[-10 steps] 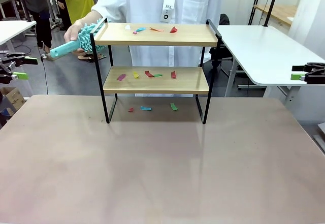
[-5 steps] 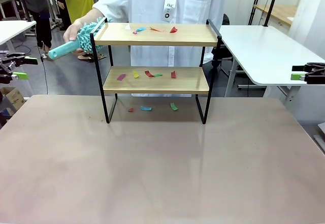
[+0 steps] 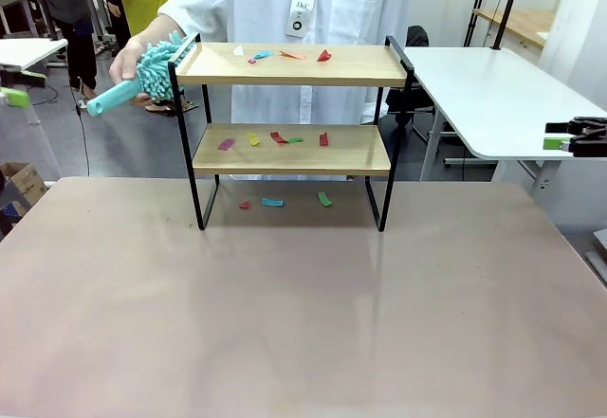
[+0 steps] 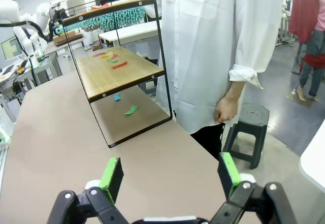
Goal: Clean the shelf.
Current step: Pick up the Duster handed by the human.
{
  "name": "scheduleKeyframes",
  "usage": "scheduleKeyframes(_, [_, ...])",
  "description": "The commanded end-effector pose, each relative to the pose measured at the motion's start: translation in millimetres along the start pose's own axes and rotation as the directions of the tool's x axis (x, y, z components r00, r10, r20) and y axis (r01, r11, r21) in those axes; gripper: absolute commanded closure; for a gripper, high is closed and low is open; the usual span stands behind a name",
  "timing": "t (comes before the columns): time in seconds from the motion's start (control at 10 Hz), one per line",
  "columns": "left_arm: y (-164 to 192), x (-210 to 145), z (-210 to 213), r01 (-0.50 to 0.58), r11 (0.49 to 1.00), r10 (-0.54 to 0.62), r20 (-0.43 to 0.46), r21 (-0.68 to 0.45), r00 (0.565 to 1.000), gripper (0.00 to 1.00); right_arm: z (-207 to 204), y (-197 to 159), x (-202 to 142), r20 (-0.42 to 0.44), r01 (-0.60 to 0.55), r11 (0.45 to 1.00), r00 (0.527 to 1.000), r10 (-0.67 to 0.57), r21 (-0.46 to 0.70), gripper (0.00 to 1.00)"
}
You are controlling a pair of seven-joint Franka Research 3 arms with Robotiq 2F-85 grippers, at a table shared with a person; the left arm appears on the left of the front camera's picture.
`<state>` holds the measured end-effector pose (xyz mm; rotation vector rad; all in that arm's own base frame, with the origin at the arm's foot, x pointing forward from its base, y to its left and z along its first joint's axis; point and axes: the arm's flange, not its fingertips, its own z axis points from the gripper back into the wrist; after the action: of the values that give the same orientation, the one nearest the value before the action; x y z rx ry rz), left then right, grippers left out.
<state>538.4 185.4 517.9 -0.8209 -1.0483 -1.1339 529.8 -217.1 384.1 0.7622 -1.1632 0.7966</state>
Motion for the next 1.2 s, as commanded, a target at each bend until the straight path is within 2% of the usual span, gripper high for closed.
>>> scheduleKeyframes(0.0, [-28.4,45.4,1.6,-0.132,0.987,0.145,-0.151,0.095,0.978,0.0,-1.7,0.0,1.5,0.001,-0.003,1.0,1.0,0.003,-0.001,0.0])
scheduleKeyframes(0.1, [-43.4,67.4,5.6,-0.11,0.977,0.147,-0.205,0.182,0.968,0.0,-1.7,0.0,1.5,0.001,-0.003,1.0,1.0,0.003,-0.001,0.0])
scheduleKeyframes(0.2, [-61.1,89.8,5.0,-0.173,0.938,0.26,-0.277,0.301,0.925,0.0,-1.7,0.0,1.5,0.001,-0.003,1.0,1.0,0.003,-0.001,0.0])
scheduleKeyframes(0.4, [-94.6,120.8,-9.2,-0.249,0.828,0.432,-0.288,0.502,0.855,0.0,-1.7,0.0,1.5,0.001,-0.003,1.0,1.0,0.003,-0.001,0.0])
scheduleKeyframes(0.6, [-126.2,141.9,-38.1,-0.238,0.787,0.473,-0.308,0.569,0.825,0.0,-1.7,0.0,1.5,0.001,-0.003,1.0,1.0,0.003,-0.001,0.0])
scheduleKeyframes(0.8, [-150.0,153.9,-79.8,-0.249,0.708,0.546,-0.289,0.661,0.786,0.0,-1.7,0.0,1.5,0.001,-0.003,1.0,1.0,0.003,-0.001,0.0])
scheduleKeyframes(1.0, [-179.7,156.0,-110.8,-0.187,0.716,0.495,-0.3,0.672,0.815,0.0,-1.7,0.0,1.5,0.001,-0.003,1.0,1.0,0.003,-0.001,0.0])
scheduleKeyframes(1.1, [-180.9,156.2,-118.1,-0.226,0.719,0.51,-0.278,0.657,0.814,0.0,-1.7,0.0,1.5,0.001,-0.003,1.0,1.0,0.003,-0.001,0.0])
